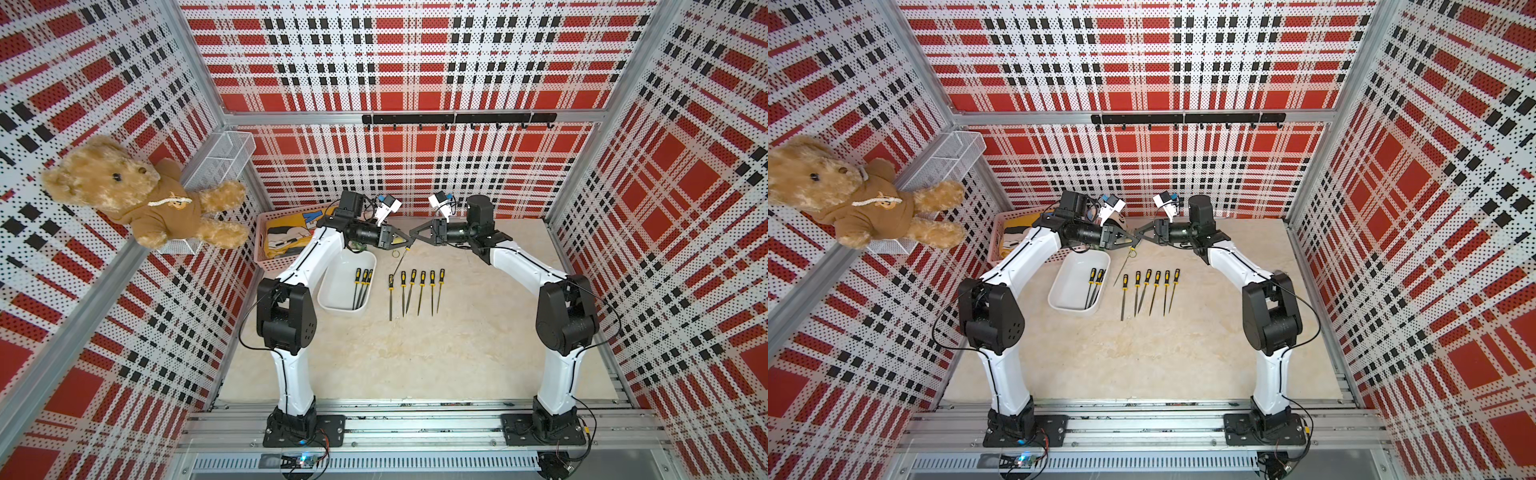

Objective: Take the file tool out of the storage box
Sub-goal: Pick up the file tool from the storage box, then place the file tool at the center of the board.

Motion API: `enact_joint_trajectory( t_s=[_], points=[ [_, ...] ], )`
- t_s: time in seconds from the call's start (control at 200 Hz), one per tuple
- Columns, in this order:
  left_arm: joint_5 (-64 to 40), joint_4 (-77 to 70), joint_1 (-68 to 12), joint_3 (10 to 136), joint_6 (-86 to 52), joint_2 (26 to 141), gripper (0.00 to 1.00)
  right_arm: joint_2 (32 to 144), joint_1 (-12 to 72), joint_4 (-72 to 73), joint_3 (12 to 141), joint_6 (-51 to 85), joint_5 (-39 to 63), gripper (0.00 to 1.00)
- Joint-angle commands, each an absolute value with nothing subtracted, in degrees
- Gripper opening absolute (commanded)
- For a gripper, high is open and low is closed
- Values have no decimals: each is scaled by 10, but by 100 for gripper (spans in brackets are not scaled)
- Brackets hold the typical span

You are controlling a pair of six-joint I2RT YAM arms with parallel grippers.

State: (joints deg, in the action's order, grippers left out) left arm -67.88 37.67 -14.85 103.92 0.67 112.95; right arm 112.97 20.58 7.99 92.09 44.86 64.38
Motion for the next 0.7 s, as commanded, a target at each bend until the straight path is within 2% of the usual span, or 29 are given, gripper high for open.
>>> enact_joint_trajectory(
  t_s=[0.0,0.045,0.08,0.105,0.145,0.195,0.245,0.351,0.421,0.511,0.696],
  points=[
    [-688,368,-146,1031,22,1100,0,1140,210,97,935,456,651,17],
    [-679,367,-127,1029,21,1100,0,1138,209,82,937,450,645,9],
    [-668,366,-126,1027,19,1099,1,1136,207,63,939,436,640,5],
    [-659,365,-124,1026,16,1097,12,1133,206,46,940,427,633,3],
    [-635,358,-122,1021,8,1094,35,1129,198,11,945,409,619,0],
    [-597,346,-117,1012,-5,1089,47,1126,183,-55,961,379,602,0],
    [-542,325,-110,998,-30,1082,65,1129,163,-153,991,339,574,0],
    [-377,274,-87,956,-85,1063,80,1161,117,-410,1091,233,502,0],
    [-304,260,-73,936,-99,1056,81,1198,97,-559,1154,174,467,0],
    [-266,243,-60,917,-108,1048,76,1245,92,-721,1220,111,378,0],
    [-259,241,-58,912,-108,1053,69,1256,84,-740,1181,119,304,0]
  ],
)
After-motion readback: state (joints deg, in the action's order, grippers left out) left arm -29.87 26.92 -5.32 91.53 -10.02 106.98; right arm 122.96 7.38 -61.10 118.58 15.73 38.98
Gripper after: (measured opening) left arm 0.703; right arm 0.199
